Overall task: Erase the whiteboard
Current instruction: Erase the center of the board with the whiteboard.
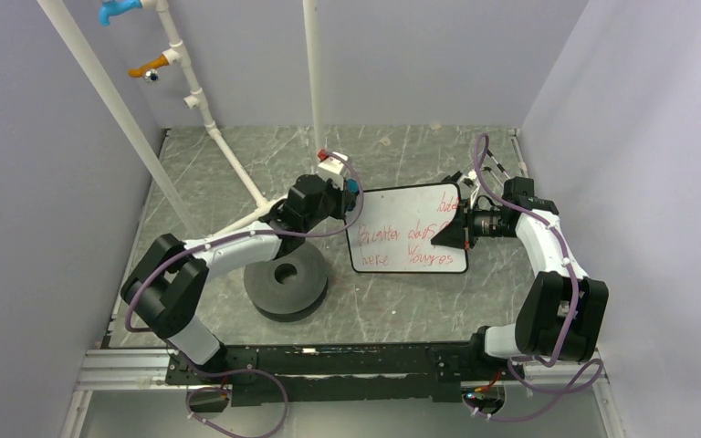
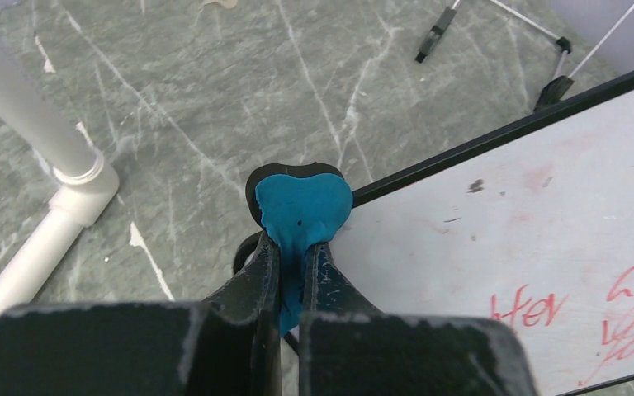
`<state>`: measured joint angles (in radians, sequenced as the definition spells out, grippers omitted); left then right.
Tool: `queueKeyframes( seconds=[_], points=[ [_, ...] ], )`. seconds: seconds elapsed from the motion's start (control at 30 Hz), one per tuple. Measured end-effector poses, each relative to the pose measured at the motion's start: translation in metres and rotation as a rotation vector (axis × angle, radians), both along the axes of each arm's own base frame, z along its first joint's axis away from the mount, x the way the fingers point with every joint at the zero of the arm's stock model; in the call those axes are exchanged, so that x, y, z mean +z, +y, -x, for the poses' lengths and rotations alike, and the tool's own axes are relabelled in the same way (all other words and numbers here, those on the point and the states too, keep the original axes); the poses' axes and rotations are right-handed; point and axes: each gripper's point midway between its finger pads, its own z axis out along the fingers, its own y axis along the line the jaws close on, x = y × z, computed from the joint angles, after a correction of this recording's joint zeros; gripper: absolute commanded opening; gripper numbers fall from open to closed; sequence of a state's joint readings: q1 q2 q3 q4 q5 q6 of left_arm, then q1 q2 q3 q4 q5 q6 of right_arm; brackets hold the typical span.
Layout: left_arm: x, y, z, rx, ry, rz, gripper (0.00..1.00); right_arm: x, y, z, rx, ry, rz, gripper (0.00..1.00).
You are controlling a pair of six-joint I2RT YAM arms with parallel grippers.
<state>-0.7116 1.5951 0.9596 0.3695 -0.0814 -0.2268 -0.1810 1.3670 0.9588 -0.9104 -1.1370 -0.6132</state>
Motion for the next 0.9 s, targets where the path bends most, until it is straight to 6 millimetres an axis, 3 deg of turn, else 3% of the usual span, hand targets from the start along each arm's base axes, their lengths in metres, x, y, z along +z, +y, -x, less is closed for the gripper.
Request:
queueKeyframes(
  seconds=[0.17, 0.43, 0.6, 0.77, 0.9],
  points=[
    [0.01, -0.024, 0.013, -0.064, -0.017, 0.026, 0.0, 0.0, 0.0, 0.0, 0.004, -0.007, 0.001, 0.0],
    [0.047, -0.107, 0.043, -0.253, -0.056, 0.094, 0.0, 0.0, 0.0, 0.0, 0.004, -0.007, 0.002, 0.0],
    [0.068, -0.146, 0.057, -0.332, -0.078, 0.137, 0.0, 0.0, 0.0, 0.0, 0.007, -0.015, 0.003, 0.0],
    [0.067, -0.151, 0.06, -0.337, -0.079, 0.138, 0.0, 0.0, 0.0, -0.001, 0.009, -0.019, 0.003, 0.0],
    [0.046, -0.126, 0.056, -0.29, -0.043, 0.117, 0.0, 0.0, 0.0, 0.0, 0.008, -0.016, 0.003, 0.0]
  ],
)
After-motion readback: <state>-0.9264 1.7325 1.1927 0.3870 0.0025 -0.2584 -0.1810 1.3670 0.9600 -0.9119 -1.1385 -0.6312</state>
